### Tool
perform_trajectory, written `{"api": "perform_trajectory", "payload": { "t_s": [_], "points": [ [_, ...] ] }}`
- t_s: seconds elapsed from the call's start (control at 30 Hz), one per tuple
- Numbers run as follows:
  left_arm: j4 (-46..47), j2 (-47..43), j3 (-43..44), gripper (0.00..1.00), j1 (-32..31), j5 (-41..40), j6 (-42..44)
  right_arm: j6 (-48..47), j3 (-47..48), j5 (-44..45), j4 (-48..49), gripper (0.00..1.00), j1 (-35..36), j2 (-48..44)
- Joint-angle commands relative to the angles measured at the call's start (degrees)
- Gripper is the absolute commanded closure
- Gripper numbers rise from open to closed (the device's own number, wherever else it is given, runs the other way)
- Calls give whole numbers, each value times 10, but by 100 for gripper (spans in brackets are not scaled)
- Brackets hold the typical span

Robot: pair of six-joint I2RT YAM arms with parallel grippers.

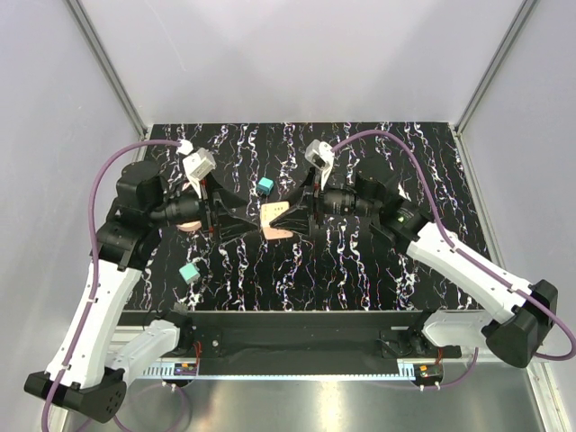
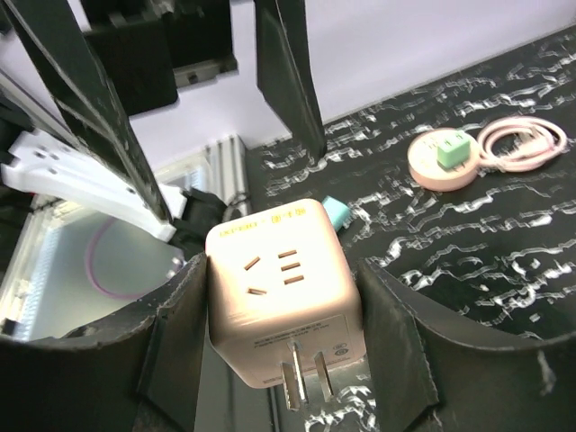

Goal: Insert the plug

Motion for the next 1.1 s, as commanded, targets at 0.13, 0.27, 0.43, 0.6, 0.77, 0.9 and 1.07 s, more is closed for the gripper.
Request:
{"api": "perform_trajectory", "payload": {
  "t_s": [0.13,0.27,0.43,0.6,0.77,0.9,1.07],
  "points": [
    [50,-20,-23,9,2,97,-5,99,-14,-36,129,100,-5,-20],
    [54,-20,-35,9,2,109,-13,126,-23,-47,175,100,-5,-17],
    [55,-2,-33,9,2,107,-21,149,-29,-61,212,100,-5,-6],
    [68,4,-34,10,-6,102,-23,176,-26,-78,238,100,-4,12],
    [77,8,-30,14,-11,103,-30,191,-37,-81,268,100,-4,23],
    [84,10,-28,16,-12,101,-39,199,-48,-81,289,100,-4,29],
    [91,18,-38,24,-19,108,-42,215,-59,-80,315,100,-4,38]
  ]
}}
